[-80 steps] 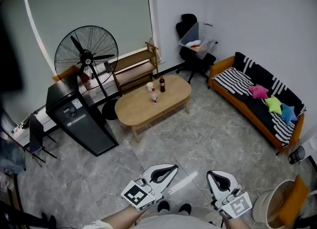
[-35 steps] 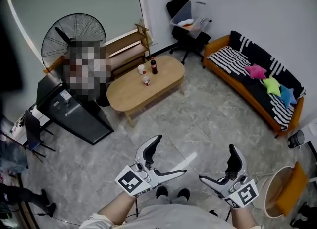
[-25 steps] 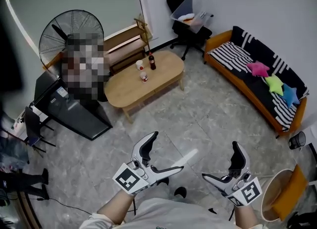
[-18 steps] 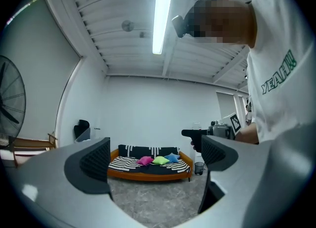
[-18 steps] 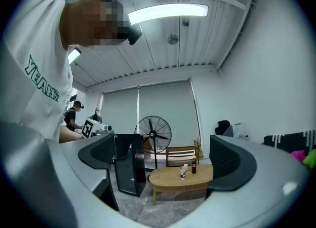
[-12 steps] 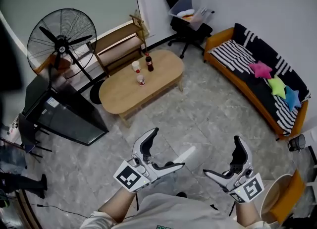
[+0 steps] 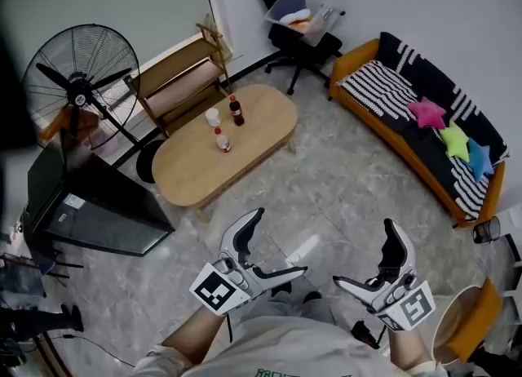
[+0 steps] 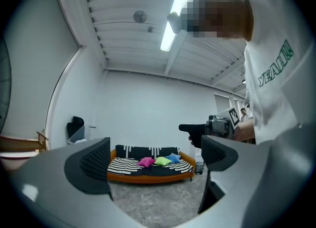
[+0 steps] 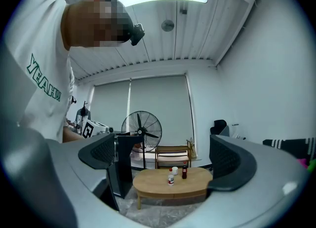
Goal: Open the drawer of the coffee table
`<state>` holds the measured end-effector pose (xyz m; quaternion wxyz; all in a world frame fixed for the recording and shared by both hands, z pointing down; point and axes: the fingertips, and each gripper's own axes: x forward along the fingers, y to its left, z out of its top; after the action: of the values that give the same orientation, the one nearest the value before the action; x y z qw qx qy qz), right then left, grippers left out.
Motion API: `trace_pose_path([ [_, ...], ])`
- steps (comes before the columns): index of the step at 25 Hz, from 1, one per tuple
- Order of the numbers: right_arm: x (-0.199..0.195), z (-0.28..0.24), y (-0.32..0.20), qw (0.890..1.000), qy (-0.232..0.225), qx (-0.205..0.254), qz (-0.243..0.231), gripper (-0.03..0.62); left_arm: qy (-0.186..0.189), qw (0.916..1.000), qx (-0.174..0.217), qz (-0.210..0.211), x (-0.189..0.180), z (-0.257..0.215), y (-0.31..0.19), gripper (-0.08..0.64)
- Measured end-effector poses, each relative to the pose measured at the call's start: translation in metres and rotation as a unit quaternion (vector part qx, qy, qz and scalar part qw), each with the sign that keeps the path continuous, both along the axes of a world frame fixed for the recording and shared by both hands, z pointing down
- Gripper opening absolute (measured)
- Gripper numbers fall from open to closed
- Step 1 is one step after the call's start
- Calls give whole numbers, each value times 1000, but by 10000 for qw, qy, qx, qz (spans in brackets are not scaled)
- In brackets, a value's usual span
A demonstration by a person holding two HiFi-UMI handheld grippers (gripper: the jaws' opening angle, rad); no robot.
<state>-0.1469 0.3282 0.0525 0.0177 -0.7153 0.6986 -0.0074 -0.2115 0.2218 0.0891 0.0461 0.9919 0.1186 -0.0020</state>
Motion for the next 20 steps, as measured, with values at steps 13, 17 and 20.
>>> trace_pose_path([
  [13, 106, 0, -40, 9980, 15, 165, -607, 589, 60, 9986, 108, -523, 98, -2, -30, 551],
  [17, 166, -3, -45, 9956, 42, 140, -931, 589, 136, 9953, 137, -944, 148, -8, -40, 551],
  [20, 212, -2, -44, 9930, 70, 82, -1175, 589, 287, 9910, 173, -1293, 183, -13, -43, 551],
])
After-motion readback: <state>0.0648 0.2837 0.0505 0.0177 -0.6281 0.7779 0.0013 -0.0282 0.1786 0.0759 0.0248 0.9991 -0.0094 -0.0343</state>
